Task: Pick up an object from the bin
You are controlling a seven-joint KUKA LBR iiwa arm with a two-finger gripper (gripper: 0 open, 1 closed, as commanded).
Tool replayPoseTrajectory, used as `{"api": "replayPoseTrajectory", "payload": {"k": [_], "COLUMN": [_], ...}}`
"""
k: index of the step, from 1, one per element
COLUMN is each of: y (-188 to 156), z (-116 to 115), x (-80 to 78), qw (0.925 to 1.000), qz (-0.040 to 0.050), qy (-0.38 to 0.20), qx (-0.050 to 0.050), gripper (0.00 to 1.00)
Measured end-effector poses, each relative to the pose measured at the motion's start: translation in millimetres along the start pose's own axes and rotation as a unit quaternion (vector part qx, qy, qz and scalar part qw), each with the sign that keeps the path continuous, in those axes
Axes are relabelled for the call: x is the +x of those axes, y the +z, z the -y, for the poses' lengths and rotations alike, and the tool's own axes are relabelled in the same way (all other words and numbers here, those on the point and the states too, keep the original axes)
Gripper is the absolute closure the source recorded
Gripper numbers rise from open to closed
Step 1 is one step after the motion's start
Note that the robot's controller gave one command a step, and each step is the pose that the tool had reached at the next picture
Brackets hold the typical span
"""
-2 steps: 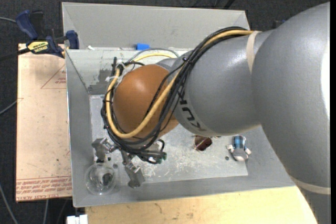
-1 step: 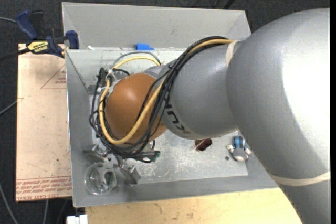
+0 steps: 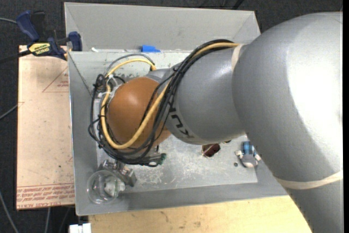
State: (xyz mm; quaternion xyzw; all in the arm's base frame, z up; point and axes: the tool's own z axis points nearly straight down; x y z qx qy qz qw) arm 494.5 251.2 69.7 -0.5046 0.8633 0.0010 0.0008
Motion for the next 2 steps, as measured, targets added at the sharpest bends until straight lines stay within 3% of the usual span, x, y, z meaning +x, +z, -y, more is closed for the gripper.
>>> {"api": "replayPoseTrajectory", "payload": {"k": [2], "y": [-0.6], "z": [-0.1], "x": [0.2], "qw": [1.0000], "qz": [0.0001], "qy": [0.000], "qx": [0.000], "gripper": [1.00]}}
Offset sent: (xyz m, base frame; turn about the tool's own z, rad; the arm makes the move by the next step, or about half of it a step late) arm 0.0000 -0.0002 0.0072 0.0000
